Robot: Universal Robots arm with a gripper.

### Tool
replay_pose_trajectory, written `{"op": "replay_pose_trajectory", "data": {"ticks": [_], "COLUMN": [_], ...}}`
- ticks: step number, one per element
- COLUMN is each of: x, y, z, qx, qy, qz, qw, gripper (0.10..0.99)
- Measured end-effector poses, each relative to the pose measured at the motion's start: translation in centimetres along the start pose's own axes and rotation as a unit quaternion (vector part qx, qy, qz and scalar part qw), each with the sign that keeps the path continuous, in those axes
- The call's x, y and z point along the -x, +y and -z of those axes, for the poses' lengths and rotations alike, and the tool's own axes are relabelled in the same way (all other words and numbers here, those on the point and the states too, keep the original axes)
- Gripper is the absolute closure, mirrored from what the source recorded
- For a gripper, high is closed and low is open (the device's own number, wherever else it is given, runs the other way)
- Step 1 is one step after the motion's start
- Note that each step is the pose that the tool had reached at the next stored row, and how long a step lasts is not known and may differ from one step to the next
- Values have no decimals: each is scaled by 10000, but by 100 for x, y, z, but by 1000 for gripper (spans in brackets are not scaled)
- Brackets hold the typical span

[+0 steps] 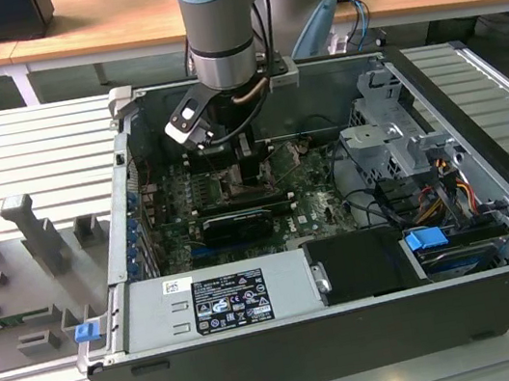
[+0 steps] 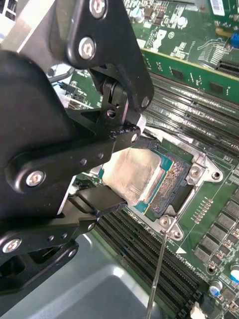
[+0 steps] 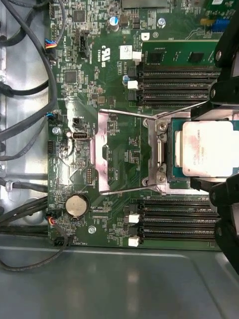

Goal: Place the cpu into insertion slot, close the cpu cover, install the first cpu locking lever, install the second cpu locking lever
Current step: 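Place the cpu into insertion slot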

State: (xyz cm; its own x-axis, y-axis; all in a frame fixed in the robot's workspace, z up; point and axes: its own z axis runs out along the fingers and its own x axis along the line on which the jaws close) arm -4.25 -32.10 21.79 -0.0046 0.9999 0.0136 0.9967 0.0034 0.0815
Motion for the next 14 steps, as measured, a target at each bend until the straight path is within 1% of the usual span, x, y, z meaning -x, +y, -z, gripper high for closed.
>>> {"op": "replay_pose_trajectory", "data": {"ticks": [3, 8, 14], "x": [-1, -1, 0], "y": [-11, -36, -37], "z": [-34, -53, -71], "qx": [0, 0, 0], "qy": [0, 0, 0], "qz": [-3, -2, -2], "qw": [10000, 10000, 10000], "gripper": [545, 545, 545]}}
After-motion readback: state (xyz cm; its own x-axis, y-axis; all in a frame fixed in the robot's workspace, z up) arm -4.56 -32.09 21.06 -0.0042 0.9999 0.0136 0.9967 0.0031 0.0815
